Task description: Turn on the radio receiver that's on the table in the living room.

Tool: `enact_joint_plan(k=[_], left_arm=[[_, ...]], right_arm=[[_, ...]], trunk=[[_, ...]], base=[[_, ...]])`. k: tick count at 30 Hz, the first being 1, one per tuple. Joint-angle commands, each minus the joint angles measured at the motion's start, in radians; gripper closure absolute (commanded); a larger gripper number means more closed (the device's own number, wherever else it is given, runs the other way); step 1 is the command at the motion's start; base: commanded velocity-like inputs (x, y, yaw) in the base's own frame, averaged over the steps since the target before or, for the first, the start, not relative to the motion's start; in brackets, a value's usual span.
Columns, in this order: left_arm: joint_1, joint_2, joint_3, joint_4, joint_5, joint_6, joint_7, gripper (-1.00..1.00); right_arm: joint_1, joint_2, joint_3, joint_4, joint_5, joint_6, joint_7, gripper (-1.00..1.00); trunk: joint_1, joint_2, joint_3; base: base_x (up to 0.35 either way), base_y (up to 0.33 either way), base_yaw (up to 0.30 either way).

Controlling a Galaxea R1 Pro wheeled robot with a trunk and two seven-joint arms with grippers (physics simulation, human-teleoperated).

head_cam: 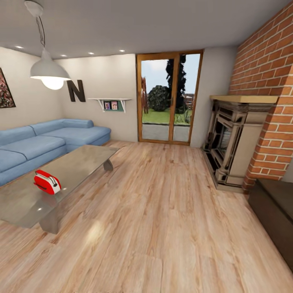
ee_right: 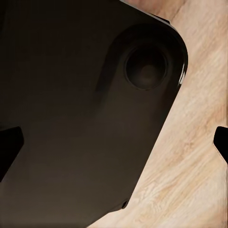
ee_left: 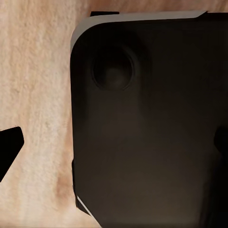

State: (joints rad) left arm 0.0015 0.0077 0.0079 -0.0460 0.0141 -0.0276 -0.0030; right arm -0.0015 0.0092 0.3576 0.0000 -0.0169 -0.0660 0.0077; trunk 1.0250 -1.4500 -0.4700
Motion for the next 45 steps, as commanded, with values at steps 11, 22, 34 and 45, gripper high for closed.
enact_joint_plan(k=[11,22,34,45], left_arm=[[0.000,0.000,0.001,0.000,0.000,0.000,0.001,-1.00],[0.000,0.000,0.001,0.000,0.000,0.000,0.000,-1.00],[0.000,0.000,0.003,0.000,0.001,0.001,0.001,-1.00],[0.000,-0.002,0.000,0.000,0.002,0.003,0.001,-1.00]], right_arm=[[0.000,0.000,0.000,0.000,0.000,0.000,0.000,-1.00],[0.000,0.000,0.000,0.000,0.000,0.000,0.000,-1.00],[0.000,0.000,0.000,0.000,0.000,0.000,0.000,-1.00],[0.000,-0.004,0.001,0.000,-0.001,0.000,0.000,-1.00]], trunk=[[0.000,0.000,0.000],[0.000,0.000,0.000],[0.000,0.000,0.000],[0.000,0.000,0.000]], base=[[0.000,0.000,0.295],[0.000,0.000,0.295],[0.000,0.000,0.295],[0.091,-0.028,0.075]])
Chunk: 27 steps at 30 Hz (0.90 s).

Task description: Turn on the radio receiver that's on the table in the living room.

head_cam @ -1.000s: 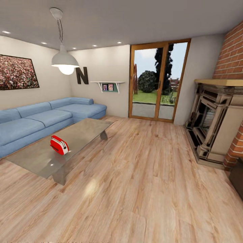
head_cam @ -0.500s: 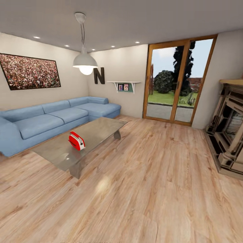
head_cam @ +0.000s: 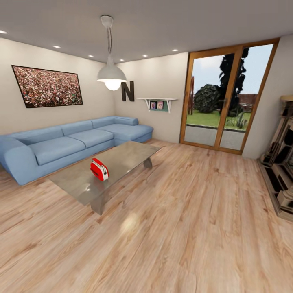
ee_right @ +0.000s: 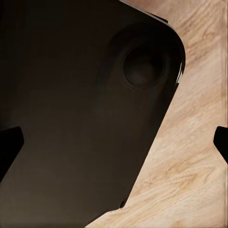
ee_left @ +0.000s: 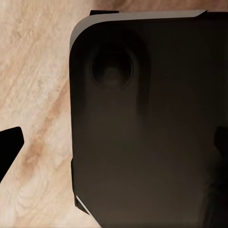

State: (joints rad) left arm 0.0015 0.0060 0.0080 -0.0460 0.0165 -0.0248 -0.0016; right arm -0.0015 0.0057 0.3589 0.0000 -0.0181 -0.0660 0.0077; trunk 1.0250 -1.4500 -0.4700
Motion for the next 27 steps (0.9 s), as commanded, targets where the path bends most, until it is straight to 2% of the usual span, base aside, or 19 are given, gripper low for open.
enact_joint_plan(k=[1,9,27], left_arm=[[0.000,0.000,0.000,0.000,0.000,0.000,0.000,-1.00],[0.000,0.000,0.000,0.000,0.001,0.003,0.000,-1.00],[0.000,0.002,0.001,0.000,0.008,0.006,0.003,-1.00]], right_arm=[[0.000,0.000,0.000,0.000,0.000,0.000,0.000,-1.00],[0.000,0.001,0.000,0.000,0.001,0.000,0.000,-1.00],[0.000,0.002,0.000,0.000,0.000,0.003,0.000,-1.00]], trunk=[[0.000,0.000,0.000],[0.000,0.000,0.000],[0.000,0.000,0.000]], base=[[0.289,-0.093,0.002],[0.302,-0.083,0.001],[0.314,-0.002,0.000]])
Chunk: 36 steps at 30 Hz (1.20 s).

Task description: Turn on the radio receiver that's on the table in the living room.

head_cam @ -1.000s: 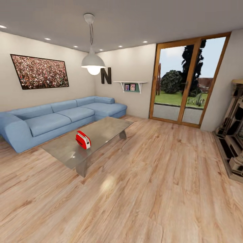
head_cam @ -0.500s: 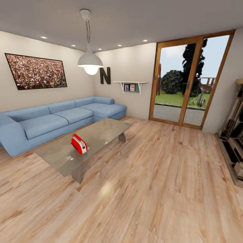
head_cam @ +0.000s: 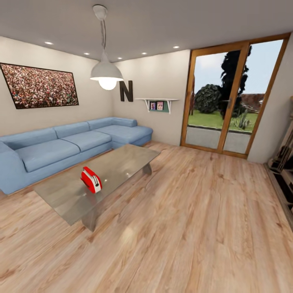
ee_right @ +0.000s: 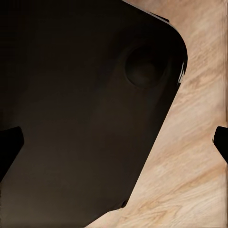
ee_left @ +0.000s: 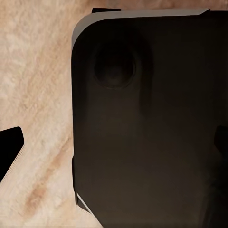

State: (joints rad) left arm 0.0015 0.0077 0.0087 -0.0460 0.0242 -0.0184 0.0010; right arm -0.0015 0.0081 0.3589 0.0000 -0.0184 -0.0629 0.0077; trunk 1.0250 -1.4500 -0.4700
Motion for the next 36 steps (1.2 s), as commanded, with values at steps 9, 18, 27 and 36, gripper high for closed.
enact_joint_plan(k=[9,18,27,36], left_arm=[[0.000,0.001,0.000,0.000,0.002,0.003,0.001,-1.00],[0.000,0.001,0.000,0.000,0.002,0.004,0.001,-1.00],[0.000,0.002,0.000,0.000,0.002,0.005,0.001,-1.00],[0.000,0.002,0.000,0.000,0.002,0.005,0.001,-1.00]], right_arm=[[0.000,0.000,0.000,0.000,0.000,-0.001,0.000,-1.00],[0.000,0.000,0.000,0.000,0.000,-0.001,0.000,-1.00],[0.000,0.000,0.000,0.000,0.000,-0.001,0.000,-1.00],[0.000,0.000,0.000,0.000,0.000,-0.001,0.000,-1.00]], trunk=[[0.000,0.000,0.000],[0.000,0.000,0.000],[0.000,0.000,0.000],[0.000,0.000,0.000]], base=[[0.317,0.000,0.000],[0.317,-0.043,0.000],[0.317,-0.081,0.000],[0.317,-0.082,0.000]])
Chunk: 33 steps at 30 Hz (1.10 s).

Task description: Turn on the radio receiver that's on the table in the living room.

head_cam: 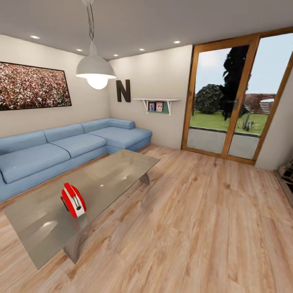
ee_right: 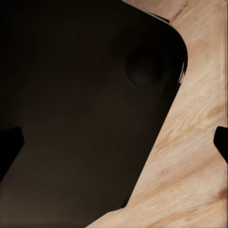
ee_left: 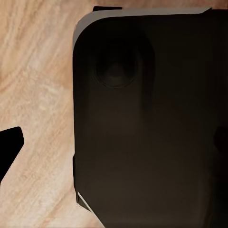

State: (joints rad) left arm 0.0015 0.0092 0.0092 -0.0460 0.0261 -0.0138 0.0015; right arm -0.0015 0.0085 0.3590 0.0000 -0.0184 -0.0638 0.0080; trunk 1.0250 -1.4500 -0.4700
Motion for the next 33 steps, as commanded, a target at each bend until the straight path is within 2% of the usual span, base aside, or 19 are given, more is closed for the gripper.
enact_joint_plan(k=[1,10,17,33], left_arm=[[0.000,0.000,0.000,0.000,0.000,0.000,0.000,-1.00],[0.000,0.000,-0.001,0.000,0.052,0.000,-0.002,-1.00],[0.000,0.000,-0.002,0.000,0.055,-0.001,-0.003,-1.00],[0.000,0.000,-0.002,0.000,0.055,-0.002,-0.003,-1.00]], right_arm=[[0.000,0.000,0.000,0.000,0.000,0.000,0.000,-1.00],[0.000,0.000,0.000,0.000,0.000,-0.001,0.000,-1.00],[0.000,-0.001,0.000,0.000,0.001,-0.003,0.000,-1.00],[0.000,-0.001,0.000,0.000,0.000,-0.004,0.000,-1.00]], trunk=[[0.000,0.000,0.000],[0.000,0.000,0.000],[0.000,0.000,0.000],[0.000,0.000,0.000]], base=[[0.317,-0.082,0.000],[0.317,-0.083,0.000],[0.317,-0.083,0.133],[0.317,-0.083,0.278]])
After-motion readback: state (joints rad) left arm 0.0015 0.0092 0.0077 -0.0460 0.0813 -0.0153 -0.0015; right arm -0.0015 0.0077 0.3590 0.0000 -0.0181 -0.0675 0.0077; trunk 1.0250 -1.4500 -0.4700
